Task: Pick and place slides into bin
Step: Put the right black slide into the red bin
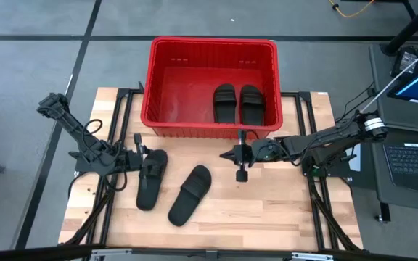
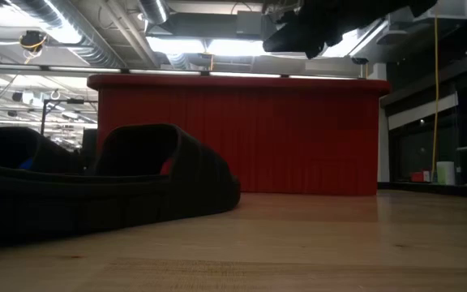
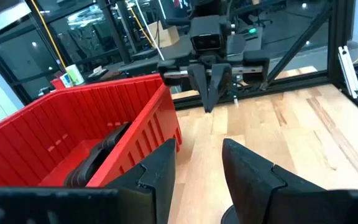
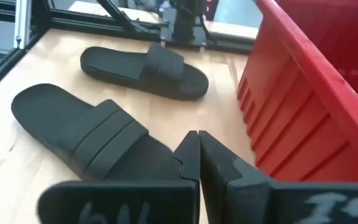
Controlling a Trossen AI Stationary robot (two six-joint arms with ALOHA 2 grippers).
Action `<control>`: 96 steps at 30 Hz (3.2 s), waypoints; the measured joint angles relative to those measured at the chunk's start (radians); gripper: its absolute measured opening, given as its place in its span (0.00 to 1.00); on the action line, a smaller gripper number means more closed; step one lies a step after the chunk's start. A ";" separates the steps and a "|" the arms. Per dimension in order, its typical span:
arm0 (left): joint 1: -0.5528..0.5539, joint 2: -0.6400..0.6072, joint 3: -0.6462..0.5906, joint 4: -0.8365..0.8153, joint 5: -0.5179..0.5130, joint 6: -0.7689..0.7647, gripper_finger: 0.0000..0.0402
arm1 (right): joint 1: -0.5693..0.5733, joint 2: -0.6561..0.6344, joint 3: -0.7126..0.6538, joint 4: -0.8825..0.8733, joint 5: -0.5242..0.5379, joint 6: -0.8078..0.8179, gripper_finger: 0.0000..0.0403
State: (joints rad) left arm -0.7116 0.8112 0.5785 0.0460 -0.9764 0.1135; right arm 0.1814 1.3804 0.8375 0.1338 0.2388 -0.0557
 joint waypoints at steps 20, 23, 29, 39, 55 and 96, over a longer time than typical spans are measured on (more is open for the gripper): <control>0.126 0.000 0.000 -0.018 0.042 0.037 0.01 | -0.038 -0.090 -0.024 -0.010 -0.076 -0.059 0.01; 0.134 0.001 0.014 -0.015 0.059 0.063 0.01 | -0.054 -0.090 -0.024 -0.010 -0.076 -0.059 0.01; 0.133 0.000 0.130 -0.018 0.068 0.080 0.01 | -0.060 -0.115 0.063 -0.014 -0.076 -0.014 0.01; 0.124 0.074 0.387 -0.415 0.115 -0.109 0.01 | -0.065 -0.162 0.343 -0.429 -0.073 0.104 0.01; 0.124 0.483 0.710 -0.821 0.324 -0.527 0.10 | -0.060 -0.168 0.361 -0.567 -0.084 0.045 0.01; 0.156 0.934 0.718 -0.798 0.445 -0.240 0.39 | -0.060 -0.408 0.170 -0.503 -0.154 0.028 0.00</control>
State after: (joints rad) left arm -0.5560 1.7456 1.2968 -0.7525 -0.5318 -0.1267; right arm 0.1215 0.9720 1.0078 -0.3693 0.0847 -0.0277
